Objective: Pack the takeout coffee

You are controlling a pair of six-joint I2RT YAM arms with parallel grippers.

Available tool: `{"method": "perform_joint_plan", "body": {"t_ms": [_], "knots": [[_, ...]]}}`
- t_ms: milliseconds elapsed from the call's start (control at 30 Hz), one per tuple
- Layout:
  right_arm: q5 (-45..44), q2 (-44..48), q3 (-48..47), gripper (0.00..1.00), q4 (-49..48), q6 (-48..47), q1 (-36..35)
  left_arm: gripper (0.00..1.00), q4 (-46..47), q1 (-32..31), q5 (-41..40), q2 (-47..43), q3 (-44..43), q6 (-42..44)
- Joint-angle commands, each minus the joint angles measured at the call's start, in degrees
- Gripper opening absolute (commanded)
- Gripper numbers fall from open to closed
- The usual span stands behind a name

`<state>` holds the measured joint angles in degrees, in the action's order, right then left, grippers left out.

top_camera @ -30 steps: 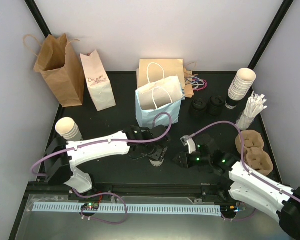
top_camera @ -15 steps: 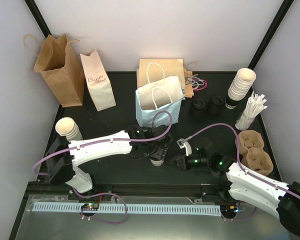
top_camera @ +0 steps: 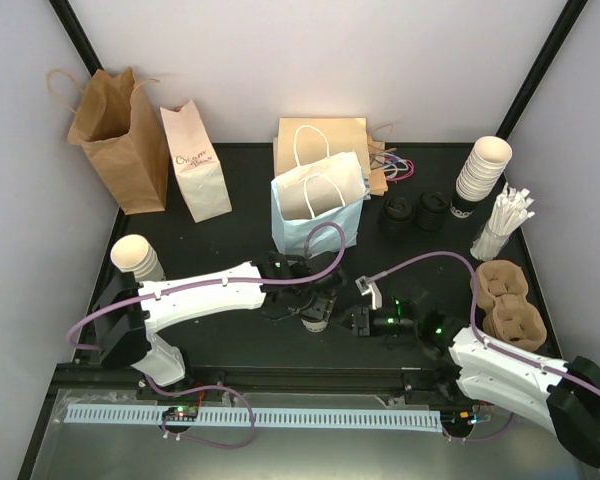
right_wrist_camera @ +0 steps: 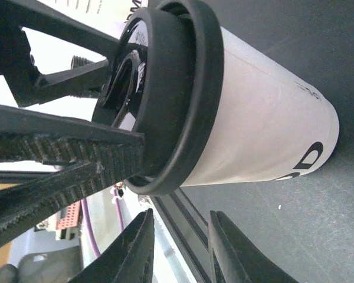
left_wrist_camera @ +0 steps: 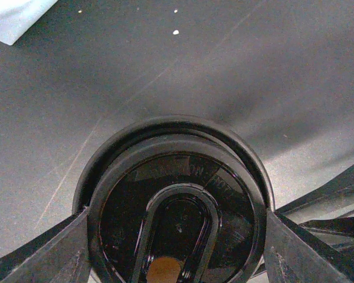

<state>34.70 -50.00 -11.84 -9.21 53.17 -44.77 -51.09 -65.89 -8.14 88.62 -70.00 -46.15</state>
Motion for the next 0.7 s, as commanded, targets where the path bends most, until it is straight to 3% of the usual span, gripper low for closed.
{"method": "perform_joint_plan", "body": {"t_ms": [0, 667], "knots": [[-1.93, -0.31, 0.67, 0.29, -6.43, 5.75, -0.43, 0.66, -3.07, -0.51, 2.56, 3.13, 1.53, -1.69], [-4.86, -5.89, 2.75, 0.26, -13.44, 12.84, -1.61, 0.66, -1.41, -0.95, 3.65, 3.92, 1.79, -2.01]]}}
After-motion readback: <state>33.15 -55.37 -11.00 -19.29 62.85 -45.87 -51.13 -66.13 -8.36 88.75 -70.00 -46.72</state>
